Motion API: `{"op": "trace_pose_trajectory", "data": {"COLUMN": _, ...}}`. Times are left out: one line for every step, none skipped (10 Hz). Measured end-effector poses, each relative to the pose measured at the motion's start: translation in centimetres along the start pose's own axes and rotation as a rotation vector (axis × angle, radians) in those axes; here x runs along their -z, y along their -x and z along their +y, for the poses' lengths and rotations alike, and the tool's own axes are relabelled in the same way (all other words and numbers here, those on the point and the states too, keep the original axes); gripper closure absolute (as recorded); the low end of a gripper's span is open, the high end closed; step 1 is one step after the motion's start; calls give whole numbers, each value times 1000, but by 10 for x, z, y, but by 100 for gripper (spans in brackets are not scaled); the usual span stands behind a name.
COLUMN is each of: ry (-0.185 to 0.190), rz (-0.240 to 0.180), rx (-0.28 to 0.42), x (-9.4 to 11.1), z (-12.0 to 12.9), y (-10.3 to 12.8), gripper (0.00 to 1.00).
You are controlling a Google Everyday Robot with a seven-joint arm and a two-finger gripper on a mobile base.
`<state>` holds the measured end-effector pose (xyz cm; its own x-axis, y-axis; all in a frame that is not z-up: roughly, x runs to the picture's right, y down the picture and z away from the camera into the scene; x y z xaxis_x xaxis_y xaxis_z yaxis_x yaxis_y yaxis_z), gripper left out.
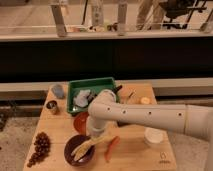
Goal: Place banana in metal cup
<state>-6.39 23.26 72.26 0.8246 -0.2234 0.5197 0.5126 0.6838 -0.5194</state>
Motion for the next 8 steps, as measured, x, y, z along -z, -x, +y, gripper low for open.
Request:
{"op": "trace_pose_trajectory", "data": {"ry": 6, "rz": 3, "rx": 6, "x": -4, "z": 0, "y": -1, "gripper": 53}}
{"op": "trace_pose_trajectory", "data": {"ry": 15, "rz": 10, "rx": 10, "x": -5, "z": 0, "y": -2, "gripper": 57}}
{"op": "trace_pose_trajectory", "data": {"ry": 29, "rz": 16, "rx": 8, "x": -7, "z": 2, "y": -6, "gripper": 57}}
{"op": "trace_pose_trajectory", "data": {"ry": 36, "rz": 16, "rx": 5, "x": -9, "z": 2, "y": -10, "gripper": 58}}
{"op": "trace_pose_trajectory", "data": {"ry": 41, "rz": 17, "rx": 2, "x": -11, "z": 4, "y": -12, "gripper": 62}}
{"op": "trace_pose_trajectory", "data": {"ry": 44, "rz": 17, "rx": 0, "x": -11, "z": 4, "y": -13, "gripper": 70}}
{"op": "trace_pose_trajectory", "data": {"ry": 49, "rz": 20, "rx": -1, "x": -12, "z": 5, "y": -16, "gripper": 83}}
{"op": "trace_pose_trajectory", "data": {"ry": 50, "rz": 19, "rx": -1, "x": -13, "z": 5, "y": -16, "gripper": 91}}
